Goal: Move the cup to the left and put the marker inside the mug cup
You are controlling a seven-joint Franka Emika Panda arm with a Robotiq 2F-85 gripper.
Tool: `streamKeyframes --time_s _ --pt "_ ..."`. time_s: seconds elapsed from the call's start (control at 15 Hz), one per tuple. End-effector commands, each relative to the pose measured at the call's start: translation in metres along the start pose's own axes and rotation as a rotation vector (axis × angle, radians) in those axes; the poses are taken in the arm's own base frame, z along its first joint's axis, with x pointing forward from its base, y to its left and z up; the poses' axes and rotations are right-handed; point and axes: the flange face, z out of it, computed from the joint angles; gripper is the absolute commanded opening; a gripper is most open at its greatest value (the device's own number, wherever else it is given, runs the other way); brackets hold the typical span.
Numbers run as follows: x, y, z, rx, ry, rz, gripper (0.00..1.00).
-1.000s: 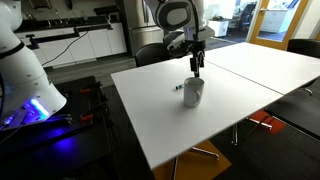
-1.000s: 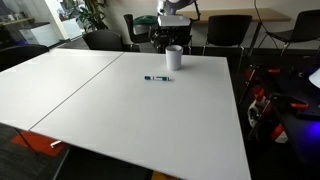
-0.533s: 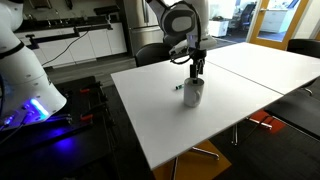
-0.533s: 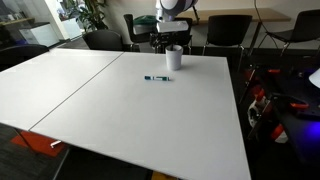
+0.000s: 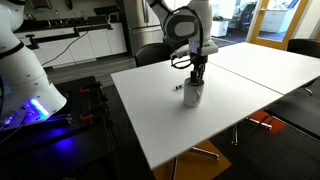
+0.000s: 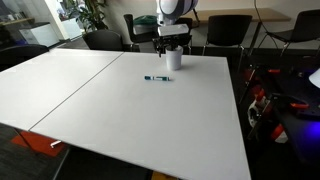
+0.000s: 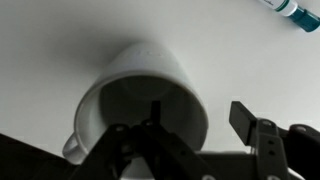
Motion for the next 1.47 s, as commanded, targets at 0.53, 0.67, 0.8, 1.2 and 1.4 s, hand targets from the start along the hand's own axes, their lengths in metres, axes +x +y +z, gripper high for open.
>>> streamKeyframes --time_s 0.53,0.67,0.8,1.2,1.4 --pt "0.005 -0.009 -0.003 0.006 0.006 -0.008 0.01" --pt "0.006 -0.016 -0.004 0.007 0.007 -0.018 0.03" --pt "0.007 -0.024 -0.006 0.012 0.012 -0.032 0.03" --pt "0.014 -0.062 -0.012 0.026 0.029 -0.075 0.03" --pt "0.015 -0.082 -0.015 0.024 0.024 -0.108 0.03"
